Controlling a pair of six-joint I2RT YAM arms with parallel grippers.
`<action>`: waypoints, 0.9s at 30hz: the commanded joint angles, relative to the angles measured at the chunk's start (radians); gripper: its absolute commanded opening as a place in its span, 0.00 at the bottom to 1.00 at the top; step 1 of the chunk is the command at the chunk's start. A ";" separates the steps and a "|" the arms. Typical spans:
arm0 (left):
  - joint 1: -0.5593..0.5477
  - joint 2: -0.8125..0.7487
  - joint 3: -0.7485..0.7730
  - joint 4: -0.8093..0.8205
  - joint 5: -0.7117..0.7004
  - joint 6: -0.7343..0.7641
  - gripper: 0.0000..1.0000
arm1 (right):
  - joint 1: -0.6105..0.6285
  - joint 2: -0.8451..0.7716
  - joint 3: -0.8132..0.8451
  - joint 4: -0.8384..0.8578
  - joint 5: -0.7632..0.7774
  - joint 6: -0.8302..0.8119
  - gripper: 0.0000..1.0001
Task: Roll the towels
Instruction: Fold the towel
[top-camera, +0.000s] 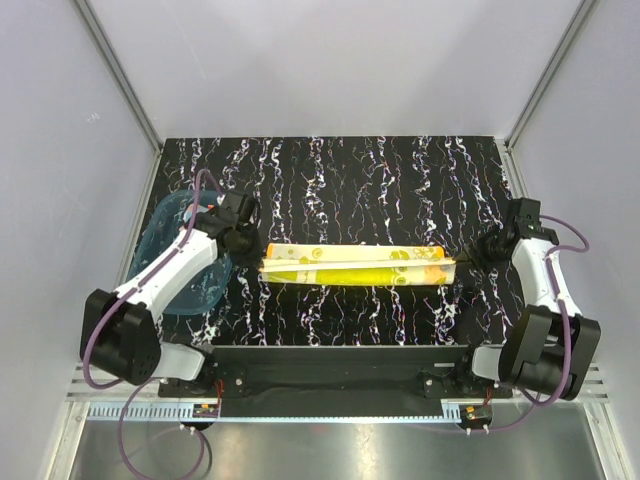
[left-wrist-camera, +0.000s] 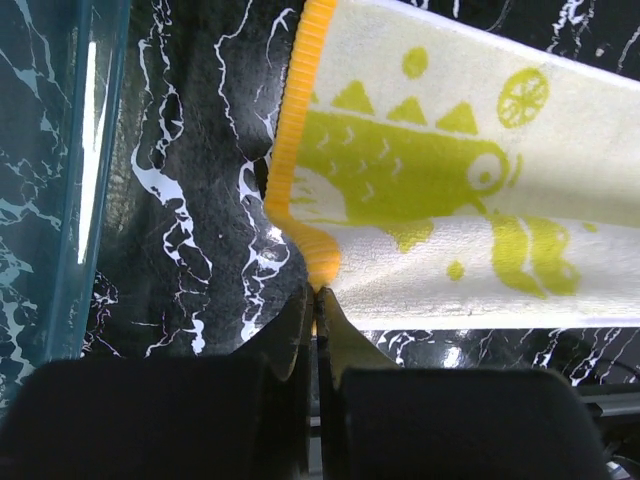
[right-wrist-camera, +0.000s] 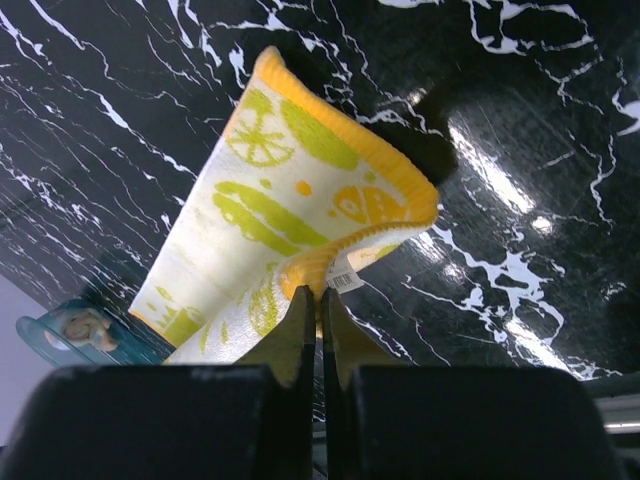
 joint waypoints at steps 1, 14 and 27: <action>0.015 0.041 0.055 0.016 -0.032 0.034 0.00 | -0.003 0.041 0.070 0.043 -0.006 -0.031 0.00; 0.032 0.184 0.104 0.028 -0.055 0.048 0.00 | -0.003 0.204 0.096 0.113 -0.044 -0.037 0.00; 0.097 0.340 0.228 0.004 -0.027 0.081 0.28 | -0.003 0.409 0.234 0.141 -0.093 -0.039 0.36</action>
